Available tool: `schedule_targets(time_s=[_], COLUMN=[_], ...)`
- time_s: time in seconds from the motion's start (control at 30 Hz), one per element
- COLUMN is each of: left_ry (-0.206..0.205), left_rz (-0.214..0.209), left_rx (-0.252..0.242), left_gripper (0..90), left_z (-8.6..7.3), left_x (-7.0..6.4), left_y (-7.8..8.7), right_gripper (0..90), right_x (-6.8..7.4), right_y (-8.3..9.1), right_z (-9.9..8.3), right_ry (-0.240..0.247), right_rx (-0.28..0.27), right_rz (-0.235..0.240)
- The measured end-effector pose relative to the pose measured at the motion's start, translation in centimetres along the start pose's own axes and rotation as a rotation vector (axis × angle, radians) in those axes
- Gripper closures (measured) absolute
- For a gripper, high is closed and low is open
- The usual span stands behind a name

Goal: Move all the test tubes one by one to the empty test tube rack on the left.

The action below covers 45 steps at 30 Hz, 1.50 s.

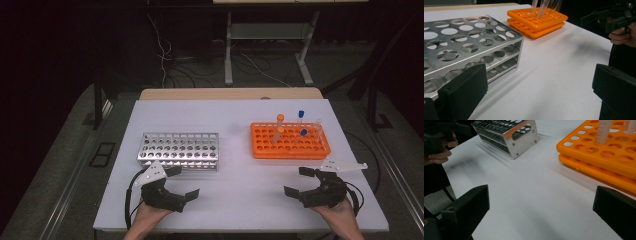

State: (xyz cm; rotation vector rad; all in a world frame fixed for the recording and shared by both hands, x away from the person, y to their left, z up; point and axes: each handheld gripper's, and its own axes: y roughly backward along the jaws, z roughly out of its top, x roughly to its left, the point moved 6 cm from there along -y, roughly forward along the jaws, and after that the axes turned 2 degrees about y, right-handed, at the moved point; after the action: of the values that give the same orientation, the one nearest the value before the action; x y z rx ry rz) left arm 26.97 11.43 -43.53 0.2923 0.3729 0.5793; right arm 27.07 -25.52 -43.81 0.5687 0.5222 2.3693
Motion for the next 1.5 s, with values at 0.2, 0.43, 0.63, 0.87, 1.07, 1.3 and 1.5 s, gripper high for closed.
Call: schedule_targets(time_s=[0.2, 0.43, 0.63, 0.87, 1.07, 1.3, 1.5], left_ry=[0.008, 0.010, 0.012, 0.020, 0.026, 0.025, 0.025], left_rz=[-0.002, -0.003, 0.002, 0.007, 0.008, 0.009, 0.011], left_rx=[-0.005, -0.007, -0.007, -0.015, -0.018, -0.019, -0.020], left_gripper=[0.0, 0.0, 0.0, 0.0, 0.0, 0.0, 0.0], left_z=[0.0, 0.0, -0.1, -0.1, -0.1, -0.1, -0.1], left_x=[0.0, 0.0, 0.1, 0.1, 0.2, 0.1, 0.2], left_y=[0.0, 0.1, 0.2, 0.4, 0.5, 0.5, 0.6], right_gripper=[0.2, 0.2, 0.2, 0.2, 0.2, 0.2, 0.2], right_x=[-0.2, -0.2, -0.1, -0.3, -0.8, -1.3, -2.1], right_y=[0.4, 0.6, 0.8, 1.1, 1.3, 1.7, 2.2], right_z=[-0.1, -0.2, 0.0, 0.2, 0.5, 1.3, 2.1], right_ry=[-0.005, -0.012, -0.007, -0.016, -0.016, -0.007, -0.004], right_rx=[0.000, 0.010, 0.017, 0.041, 0.061, 0.080, 0.089], right_rz=[-0.005, -0.010, -0.016, -0.038, -0.052, -0.059, -0.072])
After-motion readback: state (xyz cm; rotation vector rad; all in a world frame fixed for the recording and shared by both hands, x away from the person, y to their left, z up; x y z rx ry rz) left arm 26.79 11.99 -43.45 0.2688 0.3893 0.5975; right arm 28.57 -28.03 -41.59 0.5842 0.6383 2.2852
